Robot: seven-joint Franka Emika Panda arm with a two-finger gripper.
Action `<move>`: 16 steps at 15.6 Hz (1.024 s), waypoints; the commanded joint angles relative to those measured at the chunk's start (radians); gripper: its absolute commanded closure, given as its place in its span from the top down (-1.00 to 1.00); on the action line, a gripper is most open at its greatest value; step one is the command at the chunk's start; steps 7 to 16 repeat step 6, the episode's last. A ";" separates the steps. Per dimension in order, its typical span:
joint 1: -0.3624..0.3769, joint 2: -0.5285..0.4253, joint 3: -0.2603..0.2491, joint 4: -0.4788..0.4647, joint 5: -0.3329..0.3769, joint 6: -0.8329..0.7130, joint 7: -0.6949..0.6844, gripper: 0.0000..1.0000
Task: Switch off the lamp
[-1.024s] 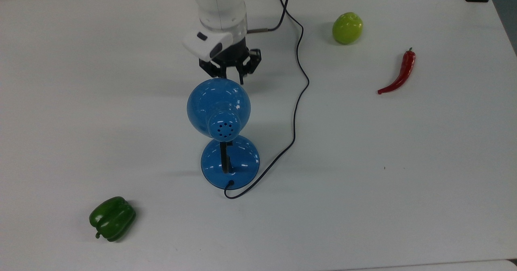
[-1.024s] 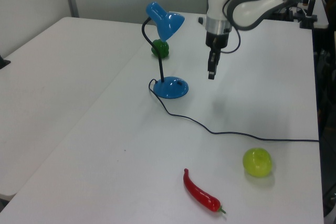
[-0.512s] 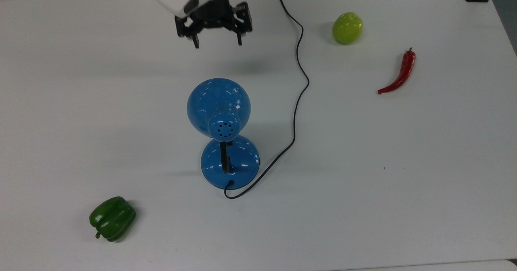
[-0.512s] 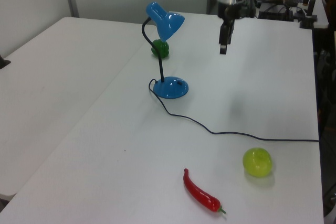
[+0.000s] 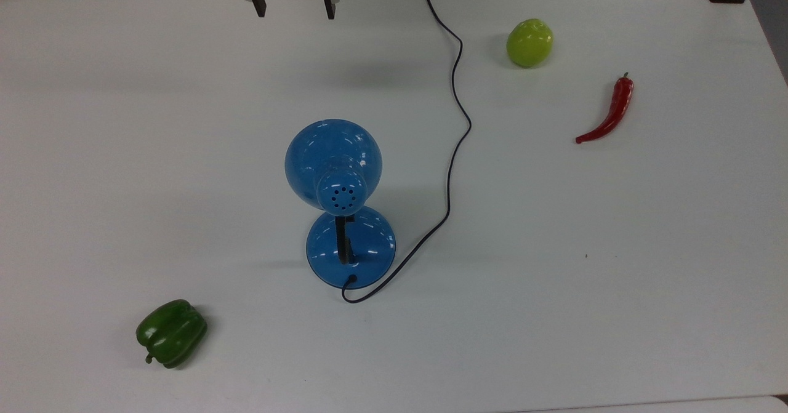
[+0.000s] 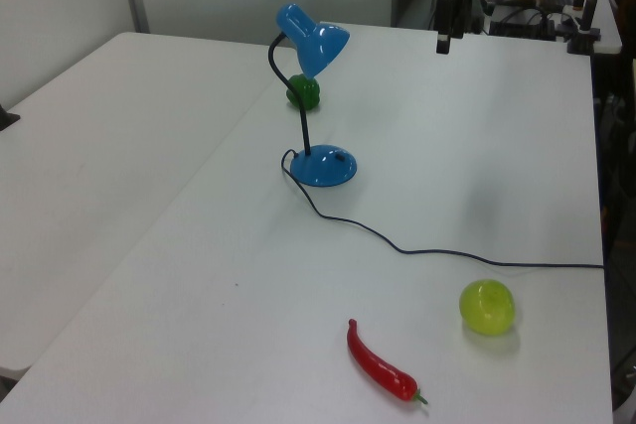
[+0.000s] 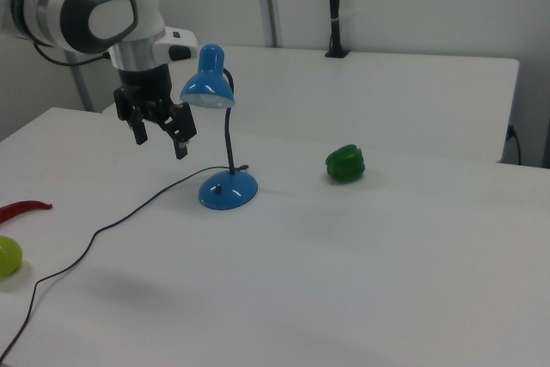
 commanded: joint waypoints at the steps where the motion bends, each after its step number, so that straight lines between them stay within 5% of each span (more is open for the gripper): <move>1: 0.044 -0.009 -0.032 0.020 -0.010 -0.007 0.023 1.00; 16: 0.050 -0.006 -0.031 0.020 -0.019 0.014 0.023 1.00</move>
